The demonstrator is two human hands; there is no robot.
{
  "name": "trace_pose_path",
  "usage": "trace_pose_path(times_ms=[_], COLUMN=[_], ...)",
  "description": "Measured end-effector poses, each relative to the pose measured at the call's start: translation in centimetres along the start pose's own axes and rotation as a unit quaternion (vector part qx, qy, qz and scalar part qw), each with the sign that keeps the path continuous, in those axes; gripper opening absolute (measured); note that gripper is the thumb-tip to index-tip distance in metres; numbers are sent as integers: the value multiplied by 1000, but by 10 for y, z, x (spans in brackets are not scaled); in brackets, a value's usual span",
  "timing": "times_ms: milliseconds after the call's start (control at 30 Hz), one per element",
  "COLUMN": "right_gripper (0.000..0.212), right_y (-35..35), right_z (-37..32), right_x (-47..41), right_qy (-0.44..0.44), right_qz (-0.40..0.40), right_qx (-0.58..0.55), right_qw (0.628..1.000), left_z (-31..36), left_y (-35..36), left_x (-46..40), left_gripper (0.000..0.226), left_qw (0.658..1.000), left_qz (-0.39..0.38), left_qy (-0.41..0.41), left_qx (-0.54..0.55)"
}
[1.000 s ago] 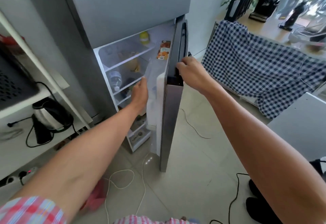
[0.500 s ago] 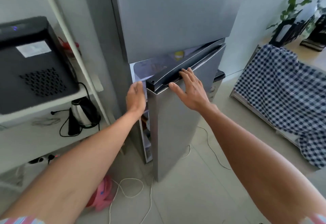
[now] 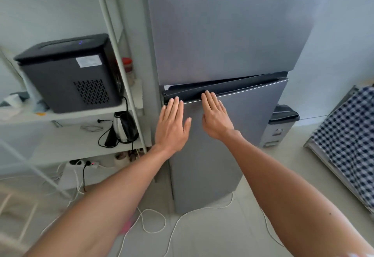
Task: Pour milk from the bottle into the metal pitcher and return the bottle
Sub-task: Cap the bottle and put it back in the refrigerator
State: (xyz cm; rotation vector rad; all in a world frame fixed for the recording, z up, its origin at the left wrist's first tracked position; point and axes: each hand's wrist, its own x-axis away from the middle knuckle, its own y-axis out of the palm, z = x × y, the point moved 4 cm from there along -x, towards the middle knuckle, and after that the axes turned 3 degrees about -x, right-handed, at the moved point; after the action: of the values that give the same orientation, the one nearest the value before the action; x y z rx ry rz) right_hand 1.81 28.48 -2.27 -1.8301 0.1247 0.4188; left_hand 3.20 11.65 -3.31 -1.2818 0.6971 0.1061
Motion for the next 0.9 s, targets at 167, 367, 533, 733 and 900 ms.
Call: trace_pose_path(times_ms=[167,367,533,733,900], right_gripper=[80,83,87,91,91], right_y=[3,6,12,17,15], right_z=[4,1,-2,-4,-4], right_x=[-11,-32,-44,-48,-48], right_qy=[-14,5,21,34,39], right_qz=[-56,-107,-122,-127,-142], right_qx=[34,40,17,0,-2], right_qw=[998,993,992,991,989], left_z=[-6,-18,-25,-33,-32], left_y=[6,2,3,8,8], left_x=[-13,-36,-49,-53,-53], left_gripper=[69,64,63,64,64], left_qw=[996,990,988,989,990], left_qz=[-77,-128,-144,-139,-135], left_qy=[-32,-49,-55,-44,-40], left_qx=[-44,-39,-33,-28,-26])
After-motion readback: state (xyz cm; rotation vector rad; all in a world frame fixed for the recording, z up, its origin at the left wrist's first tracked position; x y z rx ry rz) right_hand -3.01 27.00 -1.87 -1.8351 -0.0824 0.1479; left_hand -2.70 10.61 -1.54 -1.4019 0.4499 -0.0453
